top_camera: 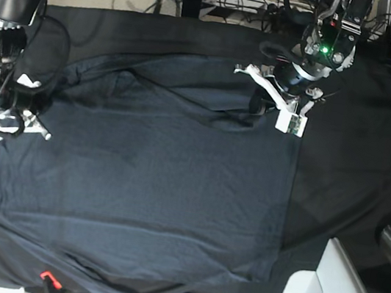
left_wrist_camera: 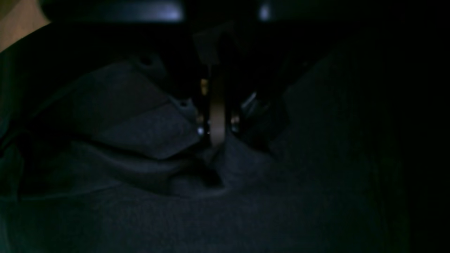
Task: Fold the T-shirt properly
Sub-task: 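Lift the shoulder edges and pull them apart to smooth the shirt, then release and regrasp the shirt's collar-side edge with both grippers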
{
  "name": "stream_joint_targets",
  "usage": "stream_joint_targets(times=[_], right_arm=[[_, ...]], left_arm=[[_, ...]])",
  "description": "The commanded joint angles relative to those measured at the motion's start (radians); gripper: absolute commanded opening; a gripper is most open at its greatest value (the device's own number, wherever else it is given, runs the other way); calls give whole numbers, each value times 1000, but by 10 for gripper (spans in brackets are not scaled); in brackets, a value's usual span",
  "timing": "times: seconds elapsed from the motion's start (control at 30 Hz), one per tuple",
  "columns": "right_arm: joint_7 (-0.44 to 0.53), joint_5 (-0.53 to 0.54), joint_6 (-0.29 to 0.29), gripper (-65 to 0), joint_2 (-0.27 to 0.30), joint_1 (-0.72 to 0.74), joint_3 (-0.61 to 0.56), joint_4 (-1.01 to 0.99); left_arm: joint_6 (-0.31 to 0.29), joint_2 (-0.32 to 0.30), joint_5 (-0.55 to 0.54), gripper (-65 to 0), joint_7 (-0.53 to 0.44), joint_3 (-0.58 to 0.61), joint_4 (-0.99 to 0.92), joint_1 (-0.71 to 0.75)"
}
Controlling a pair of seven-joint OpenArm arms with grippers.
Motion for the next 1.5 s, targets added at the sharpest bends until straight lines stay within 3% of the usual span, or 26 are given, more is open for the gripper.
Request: stream_joint_targets(times=[0.0, 0.13, 0.3, 0.43, 0.57, 0.67, 0.77, 0.9, 1.07, 1.17, 1.4, 1.47], right_arm=[[11, 4, -2, -531, 10, 16, 2, 25], [8, 6, 2, -396, 8, 19, 1, 34], [11, 9, 4, -177, 8, -31, 6, 209], [29, 12, 2, -74, 4, -108, 56, 381], [117, 12, 27, -63, -85, -185, 280, 398], [180, 12, 197, -63, -125, -208, 420, 326], [198, 12, 348, -68, -128, -193, 513, 195], [204, 10, 388, -65, -84, -131, 569, 9], [250, 10, 472, -69, -16, -65, 573, -181], [255, 10, 480, -71, 19, -22, 572, -288], [250, 10, 510, -75, 15, 5, 569, -328], [250, 9, 512, -114, 13, 5, 569, -328]], left_arm=[[-7, -8, -7, -650, -21, -2, 24, -3], [-4, -8, -4, -650, -19, -14, 42, 3], [-4, -10, -7, -457, -19, -17, 107, 33], [-6, -51, -5, -362, -19, -17, 200, 91], [-6, -142, -10, -405, -22, -27, 282, 169], [-9, -137, -71, -528, -21, -120, 282, 229], [-14, -111, -205, -643, -19, -218, 256, 289], [-14, -119, -304, -650, -19, -255, 206, 330], [-14, -114, -311, -492, -19, -249, 134, 341], [-14, -111, -315, -382, -19, -254, 93, 341], [-14, -110, -317, -158, -19, -254, 70, 341], [-14, -110, -317, -112, -19, -255, 70, 341]])
